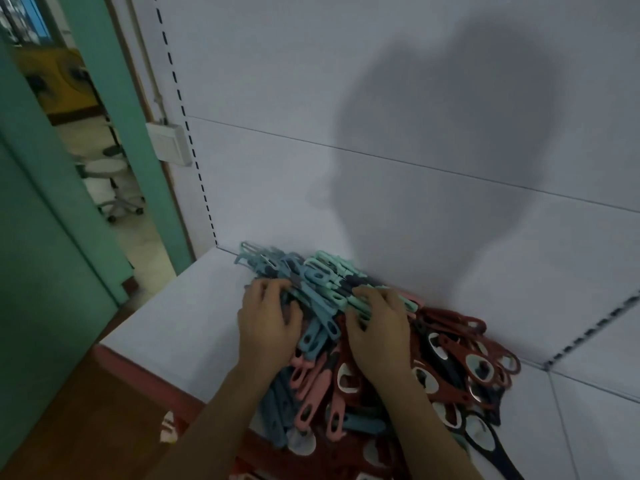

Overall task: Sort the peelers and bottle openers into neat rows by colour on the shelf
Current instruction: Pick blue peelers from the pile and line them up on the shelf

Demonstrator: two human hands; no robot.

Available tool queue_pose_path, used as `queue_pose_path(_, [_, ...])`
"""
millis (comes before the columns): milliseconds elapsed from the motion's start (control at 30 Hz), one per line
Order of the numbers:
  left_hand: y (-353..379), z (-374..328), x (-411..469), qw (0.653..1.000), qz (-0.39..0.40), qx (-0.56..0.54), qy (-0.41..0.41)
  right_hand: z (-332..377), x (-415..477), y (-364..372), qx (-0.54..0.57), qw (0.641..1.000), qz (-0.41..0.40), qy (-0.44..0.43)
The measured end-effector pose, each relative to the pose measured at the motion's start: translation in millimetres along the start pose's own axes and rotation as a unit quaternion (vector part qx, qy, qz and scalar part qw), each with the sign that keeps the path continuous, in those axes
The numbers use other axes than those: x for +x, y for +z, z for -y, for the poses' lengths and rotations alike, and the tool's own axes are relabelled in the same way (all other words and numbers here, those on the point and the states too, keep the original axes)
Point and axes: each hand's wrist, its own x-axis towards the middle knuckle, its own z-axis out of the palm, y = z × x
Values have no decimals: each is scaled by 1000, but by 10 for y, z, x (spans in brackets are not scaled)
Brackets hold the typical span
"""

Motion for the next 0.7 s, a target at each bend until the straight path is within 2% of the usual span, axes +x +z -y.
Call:
queue_pose_path(133, [39, 34, 20, 998, 45, 40, 21, 163, 156, 4, 13, 999, -8, -52])
queue_pose_path(200, [36, 123, 27, 996, 52, 42, 55, 252, 259, 55, -10, 996, 68, -57])
queue_pose_path(267, [-10, 179, 45, 996, 53, 4, 73, 285, 336, 134, -88, 984, 138, -66])
queue_pose_path(333, [-59, 199, 85, 995, 54, -69, 46, 275, 367, 206, -129, 977, 155, -74])
queue_pose_path(400, [-139, 185, 135, 989, 66, -133, -26, 258, 361, 259, -133, 980, 127, -78])
queue_pose_path(467, [-178, 199, 195, 985, 78, -132, -81, 239, 339, 280, -93, 991, 59, -72])
queue_pose_path(533, [-256, 155, 264, 991, 82, -66, -79, 268, 323, 252, -49, 996, -21, -71])
queue_pose_path(567, [-282, 105, 316, 990, 76, -88, -78, 322, 320, 231, -48, 995, -40, -78])
queue_pose_path(600, [-314, 9, 378, 979, 72, -171, -89, 391, 316, 213, -61, 993, -43, -95])
queue_pose_path(633, [-351, -117, 439, 947, 73, -290, -119, 467, 306, 202, -86, 988, -39, -122])
queue_pose_path(700, [-368, -285, 581, 863, 50, -460, -204, 561, 286, 222, -139, 977, -6, -159])
